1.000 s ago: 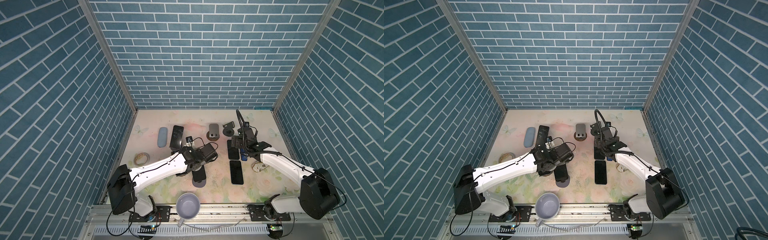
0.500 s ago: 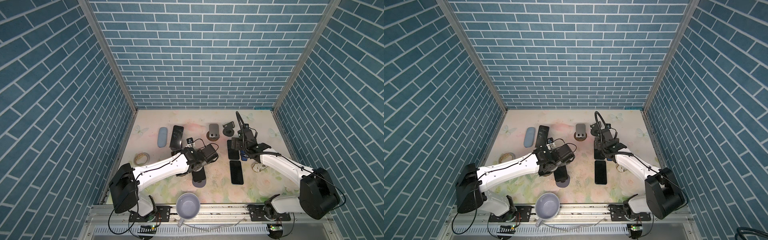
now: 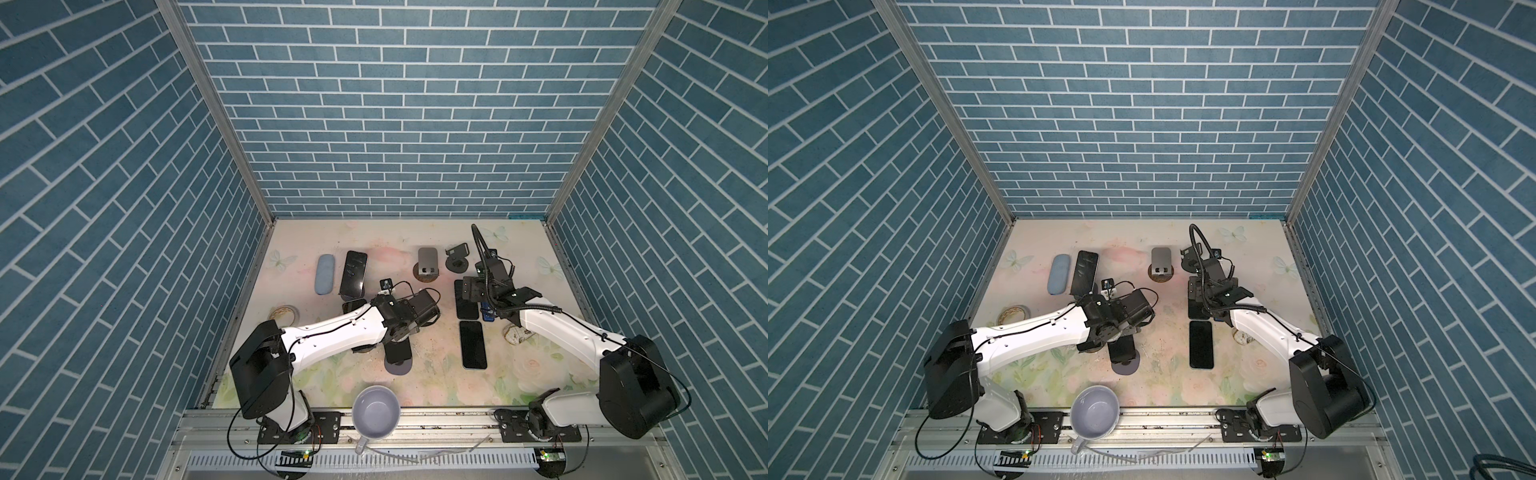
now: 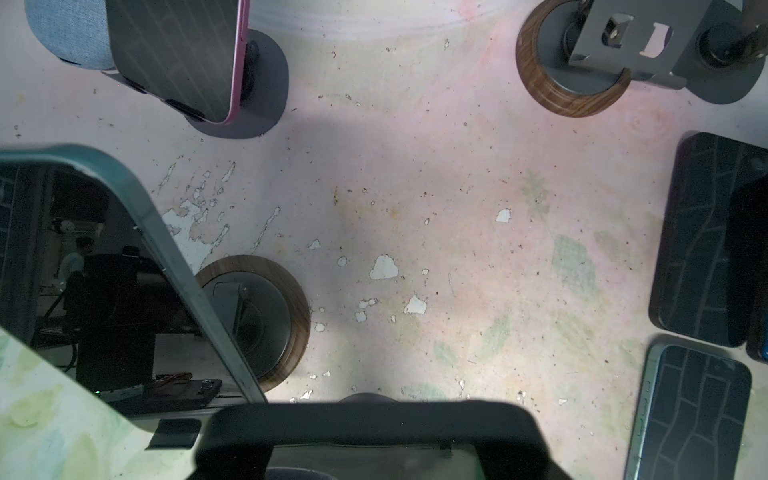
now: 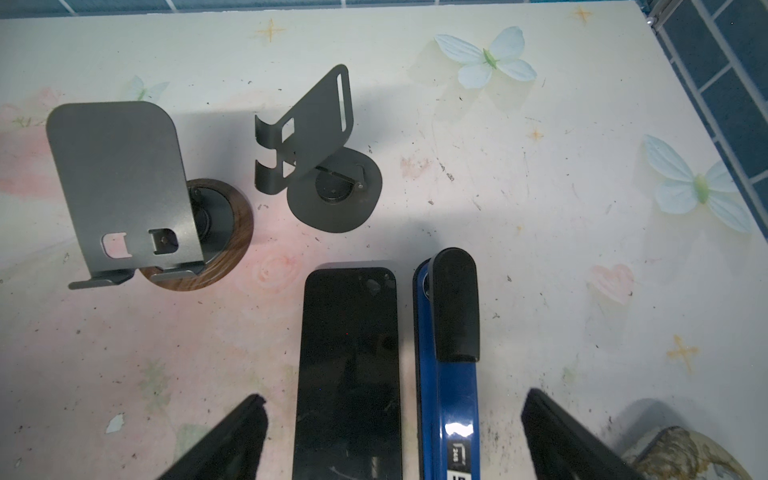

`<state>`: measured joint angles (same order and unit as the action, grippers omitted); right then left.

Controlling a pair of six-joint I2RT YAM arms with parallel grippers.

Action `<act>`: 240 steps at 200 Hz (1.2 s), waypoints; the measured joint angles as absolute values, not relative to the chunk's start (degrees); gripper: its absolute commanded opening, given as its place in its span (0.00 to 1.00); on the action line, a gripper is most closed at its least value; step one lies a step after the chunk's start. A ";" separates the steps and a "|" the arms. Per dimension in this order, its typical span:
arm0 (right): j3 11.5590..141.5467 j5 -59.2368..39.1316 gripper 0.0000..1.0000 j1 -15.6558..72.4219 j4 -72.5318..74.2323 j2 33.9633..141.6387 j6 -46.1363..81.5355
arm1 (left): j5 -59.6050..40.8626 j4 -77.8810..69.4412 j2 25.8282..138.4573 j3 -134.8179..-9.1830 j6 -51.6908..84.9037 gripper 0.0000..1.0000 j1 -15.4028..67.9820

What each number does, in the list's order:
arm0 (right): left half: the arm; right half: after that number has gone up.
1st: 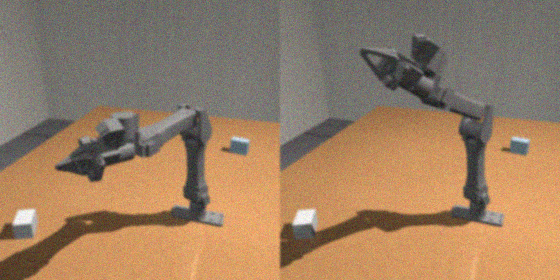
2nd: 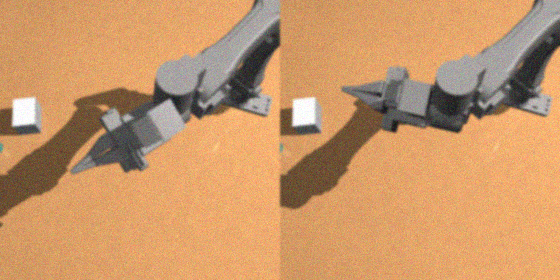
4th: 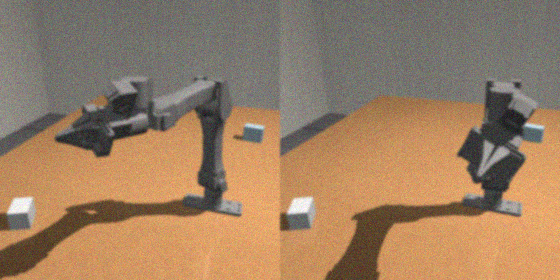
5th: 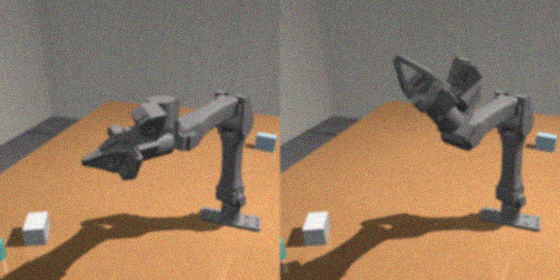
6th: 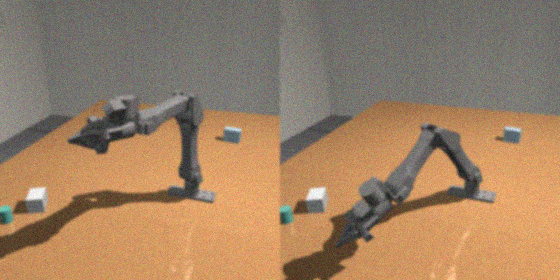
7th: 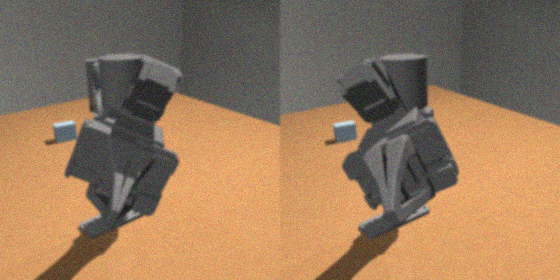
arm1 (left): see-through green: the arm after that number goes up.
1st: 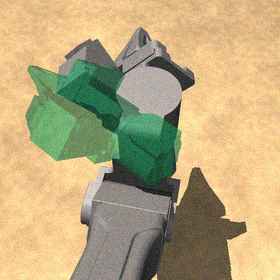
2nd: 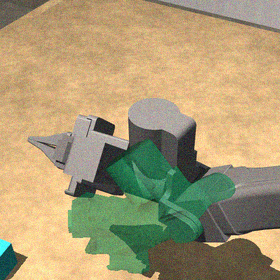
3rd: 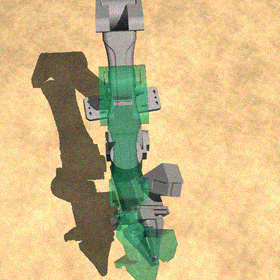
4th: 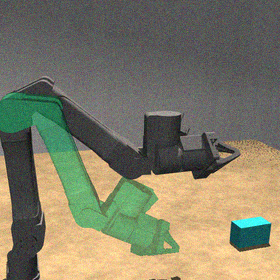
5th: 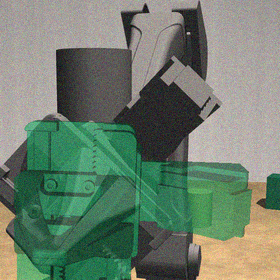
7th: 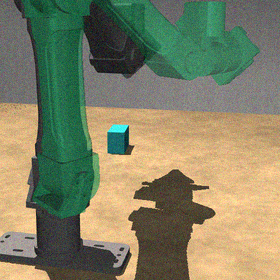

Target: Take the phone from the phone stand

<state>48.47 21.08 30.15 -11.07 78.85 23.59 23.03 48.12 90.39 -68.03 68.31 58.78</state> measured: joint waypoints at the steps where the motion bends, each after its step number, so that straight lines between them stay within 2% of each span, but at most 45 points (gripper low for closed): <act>1: 48.47 21.08 0.97 30.15 -11.07 78.85 23.62 | 23.00 48.12 90.39 -68.05 68.25 0.72 58.78; 31: 48.45 20.93 0.97 30.09 -11.07 78.85 23.62 | 22.92 48.10 90.39 -68.12 68.23 0.56 58.78; 69: 48.45 20.75 0.97 30.09 -11.07 78.85 23.62 | 22.98 48.12 90.39 -68.14 68.05 0.49 58.74; 175: 48.16 20.78 0.97 30.09 -11.09 78.85 23.64 | 32.25 56.07 91.35 -82.52 58.35 0.49 61.82; 240: 46.96 23.55 0.98 29.69 -12.29 74.35 24.01 | 31.18 55.27 98.06 -90.65 49.43 0.49 61.98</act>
